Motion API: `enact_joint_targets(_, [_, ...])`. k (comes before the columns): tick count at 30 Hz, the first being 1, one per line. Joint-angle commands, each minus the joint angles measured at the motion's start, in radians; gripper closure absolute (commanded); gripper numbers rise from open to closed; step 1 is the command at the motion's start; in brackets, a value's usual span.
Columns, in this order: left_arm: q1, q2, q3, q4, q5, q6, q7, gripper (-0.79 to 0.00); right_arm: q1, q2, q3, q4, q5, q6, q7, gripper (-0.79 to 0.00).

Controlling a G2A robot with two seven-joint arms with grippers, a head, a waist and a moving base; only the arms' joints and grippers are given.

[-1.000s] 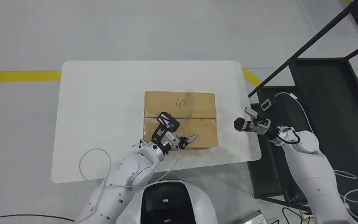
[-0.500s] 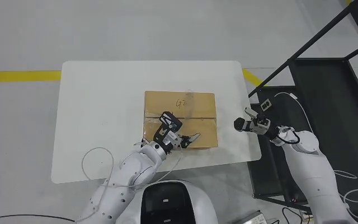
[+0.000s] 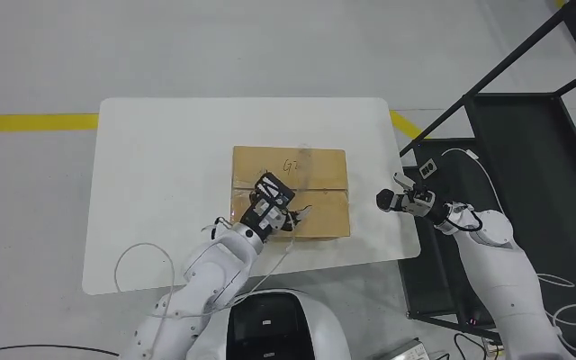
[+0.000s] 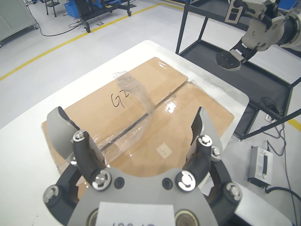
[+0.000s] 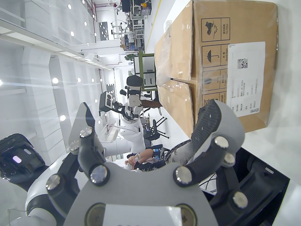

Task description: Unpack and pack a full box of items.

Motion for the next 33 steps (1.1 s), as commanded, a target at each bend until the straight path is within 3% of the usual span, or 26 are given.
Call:
enact_joint_targets(1, [-0.027,-0.005,0.010,-0.001,0.022,-0.006,-0.088,-0.785,0.000,0.000,0.000,0.000,0.000,0.000,0.000,-0.785])
enact_joint_targets(6, [-0.101,-0.023,0.058,0.019,0.061,-0.029,-0.222,-0.785,0.000,0.000,0.000,0.000,0.000,0.000,0.000,-0.785])
enact_joint_targets(19, [-0.184,-0.075,0.123,0.088,-0.035,0.016,-0.339,-0.785,0.000,0.000,0.000,0.000,0.000,0.000,0.000,-0.785])
enact_joint_targets(21, [-0.193,-0.081,0.122,0.101,-0.054,0.023,-0.347,-0.702,0.000,0.000,0.000,0.000,0.000,0.000,0.000,-0.785])
enact_joint_targets(26, [-0.210,-0.093,0.132,0.127,-0.078,0.013,-0.347,-0.671,0.000,0.000,0.000,0.000,0.000,0.000,0.000,-0.785])
enact_joint_targets(31, [-0.227,-0.106,0.142,0.149,-0.086,0.020,-0.358,-0.385,0.000,0.000,0.000,0.000,0.000,0.000,0.000,-0.785])
enact_joint_targets(33, [-0.237,-0.111,0.146,0.161,-0.088,0.025,-0.363,-0.382,0.000,0.000,0.000,0.000,0.000,0.000,0.000,-0.785])
